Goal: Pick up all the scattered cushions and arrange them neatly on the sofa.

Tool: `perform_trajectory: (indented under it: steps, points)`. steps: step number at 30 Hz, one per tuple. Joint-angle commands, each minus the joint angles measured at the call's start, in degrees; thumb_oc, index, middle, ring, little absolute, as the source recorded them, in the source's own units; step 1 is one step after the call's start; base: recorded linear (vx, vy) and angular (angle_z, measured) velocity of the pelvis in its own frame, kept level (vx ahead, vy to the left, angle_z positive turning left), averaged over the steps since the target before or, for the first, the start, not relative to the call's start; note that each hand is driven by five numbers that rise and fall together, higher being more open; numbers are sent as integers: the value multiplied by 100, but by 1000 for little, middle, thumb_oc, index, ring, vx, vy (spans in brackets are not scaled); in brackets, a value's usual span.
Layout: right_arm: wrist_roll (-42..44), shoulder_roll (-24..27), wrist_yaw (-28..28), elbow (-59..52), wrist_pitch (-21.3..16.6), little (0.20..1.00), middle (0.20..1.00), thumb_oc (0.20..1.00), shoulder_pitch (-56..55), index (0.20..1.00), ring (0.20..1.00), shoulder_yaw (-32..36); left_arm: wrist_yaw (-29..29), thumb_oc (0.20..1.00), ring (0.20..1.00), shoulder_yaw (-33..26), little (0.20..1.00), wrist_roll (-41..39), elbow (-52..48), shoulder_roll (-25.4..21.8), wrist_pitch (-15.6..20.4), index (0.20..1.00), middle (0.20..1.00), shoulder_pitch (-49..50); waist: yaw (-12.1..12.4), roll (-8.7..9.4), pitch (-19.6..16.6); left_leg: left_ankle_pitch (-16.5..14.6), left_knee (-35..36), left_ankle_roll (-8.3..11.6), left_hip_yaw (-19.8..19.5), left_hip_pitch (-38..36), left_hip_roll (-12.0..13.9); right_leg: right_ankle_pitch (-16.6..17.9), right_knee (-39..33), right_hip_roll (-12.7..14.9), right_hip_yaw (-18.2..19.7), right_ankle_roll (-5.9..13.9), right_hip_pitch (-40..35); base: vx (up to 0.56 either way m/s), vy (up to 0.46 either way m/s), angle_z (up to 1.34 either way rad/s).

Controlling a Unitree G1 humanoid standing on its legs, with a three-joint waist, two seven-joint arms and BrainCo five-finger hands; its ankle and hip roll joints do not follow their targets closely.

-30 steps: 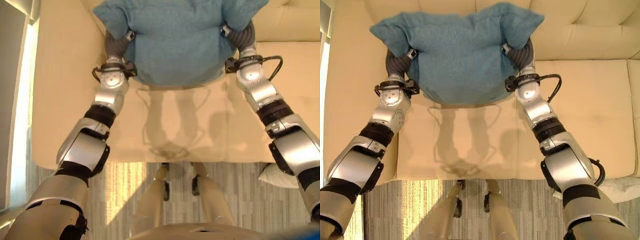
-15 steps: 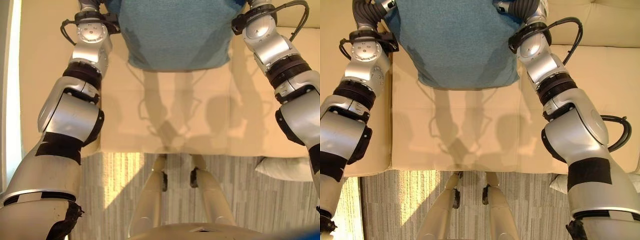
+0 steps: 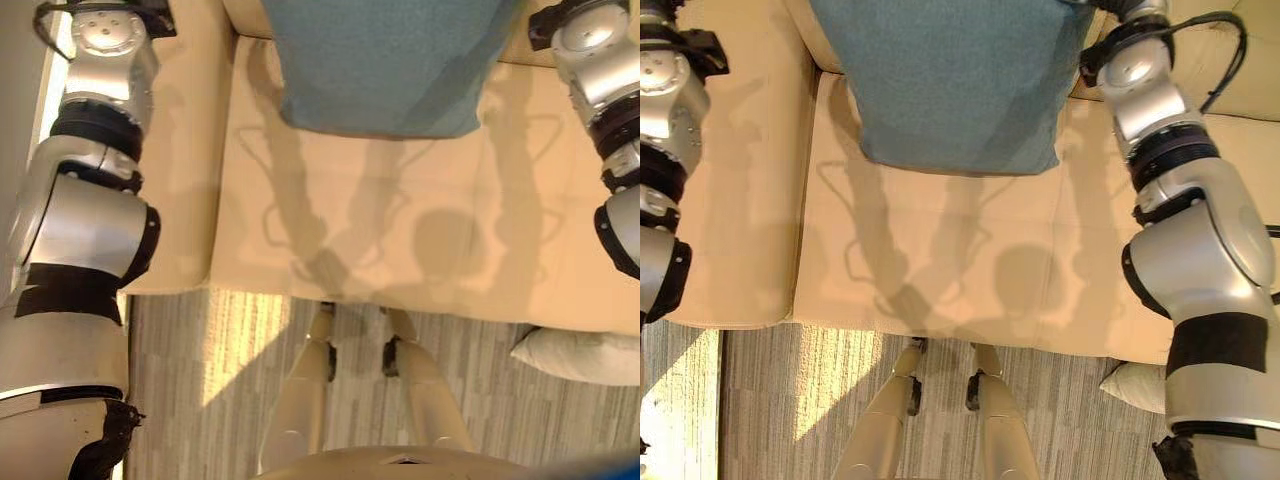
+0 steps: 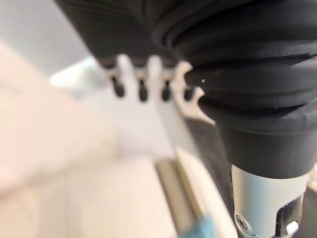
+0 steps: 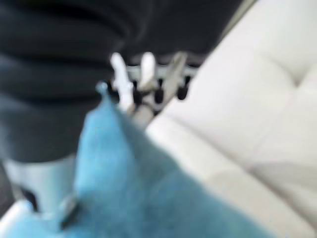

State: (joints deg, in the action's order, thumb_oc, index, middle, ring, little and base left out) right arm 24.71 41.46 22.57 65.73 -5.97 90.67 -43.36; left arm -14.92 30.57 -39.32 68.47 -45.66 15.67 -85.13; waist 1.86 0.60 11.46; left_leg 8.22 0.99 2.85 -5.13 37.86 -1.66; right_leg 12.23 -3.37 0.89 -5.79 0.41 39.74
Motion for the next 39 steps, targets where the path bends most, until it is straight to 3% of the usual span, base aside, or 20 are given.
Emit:
perform_trajectory:
  steps: [1,6,9,10,11,13,19,22,23,24,27,28,33,39]
  points:
    - [119,51,41,233,-372,1000,1000,1000,-334,1000,1000,193,120,1000,1000,-94,1000,-241,95,-183,405,1000,1000,215,127,275,-366,-106,326,224,85,-481,-122,-123,-163,375,193,1119,-434,0,0,0]
    - [107,379,-55,-185,-473,1000,1000,1000,-1019,1000,1000,606,233,1000,1000,-602,1000,-382,-517,-333,571,1000,1000,1028,109,280,-392,-182,242,198,106,-659,-125,-194,-163,412,159,1095,-685,22,-15,-5]
    - [465,478,-334,-1613,-835,1000,1000,1000,-2535,1000,1000,1635,410,1000,1000,-1519,1000,-476,-2130,-256,830,1000,1000,2726,131,292,-390,-404,129,166,112,-1119,-104,-376,-163,426,91,1044,-1228,60,-44,-1]
    - [455,478,-327,-1644,-827,1000,1000,1000,-2571,1000,1000,1648,397,1000,1000,-1538,1000,-461,-2165,-253,823,1000,1000,2770,123,296,-399,-378,128,163,111,-1110,-115,-358,-163,437,90,1046,-1222,87,-38,-3]
    - [418,464,-463,-2490,-976,1000,1000,1000,-3585,1000,1000,2338,415,1000,1000,-2174,1000,-303,-3204,-122,936,1000,1000,3919,119,278,-413,-508,122,155,118,-1403,-100,-475,-163,424,58,1020,-1513,100,-35,-4]
    - [249,323,-671,-3234,-1117,1000,1000,1000,-4740,1000,1000,3026,419,1000,1000,-2760,1000,24,-4032,162,1026,1000,1000,5045,104,285,-489,-555,142,146,119,-1703,-87,-555,-163,438,14,1004,-1812,135,-51,-1]
    - [-425,-535,-1273,-4467,-1116,1000,1000,1000,-7238,1000,1000,4512,899,1000,1000,-3758,1000,726,-5276,1377,751,1000,1000,7632,94,227,-785,-749,182,102,101,-2449,17,-816,-163,483,-80,924,-2579,138,-48,6]
    - [-907,-815,-1615,-4422,-990,1000,1000,1000,-8130,1000,1000,4593,1299,1000,1000,-3810,1000,942,-4856,1767,445,1000,1000,8549,83,214,-864,-866,48,56,80,-2790,78,-879,-133,498,-112,875,-2957,84,-74,3]
    - [-1175,-899,-1726,-4150,-906,1000,1000,1000,-8442,1000,1000,4543,1403,1000,1000,-3689,1000,1300,-4207,1868,299,1000,1000,8816,71,195,-931,-880,34,51,70,-2948,121,-917,-114,497,-136,865,-3126,37,-69,3]
    - [-1179,-900,-1724,-4153,-907,1000,1000,1000,-8451,1000,1000,4545,1401,1000,1000,-3680,1000,1306,-4196,1870,309,1000,1000,8813,75,193,-925,-882,41,52,69,-2966,123,-920,-116,495,-137,865,-3142,27,-45,1]
    - [-1706,-1062,-1865,-3281,-722,1000,1000,1000,-8731,1000,1000,4113,1525,1000,1000,-3259,1000,1952,-2312,2238,-56,1000,1000,8877,34,173,-1043,-853,101,57,120,-3228,207,-970,-80,488,-179,850,-3359,-9,-42,3]
    - [-1707,-1061,-1862,-3274,-727,1000,1000,1000,-8727,1000,1000,4109,1526,1000,1000,-3259,1000,1952,-2300,2241,-47,1000,1000,8871,33,169,-1035,-853,109,58,120,-3242,210,-973,-81,485,-180,849,-3370,-11,-46,3]
    - [-2126,-1349,-1862,-1880,-553,1000,1000,1000,-8758,1000,1000,3614,1386,1000,1000,-2719,1000,3366,-307,2532,-292,1000,1000,8666,-45,148,-1160,-844,204,63,187,-3542,265,-1093,-25,442,-156,812,-3634,-9,-42,-2]
    - [-2542,-1615,-1812,-60,-201,1000,1000,1000,-8840,1000,1000,3513,1514,1000,1000,-2750,1000,3785,428,2596,-549,1000,1000,8723,-85,146,-1248,-766,226,154,183,-3629,356,-1232,-4,375,-243,725,-3799,-60,-100,-4]
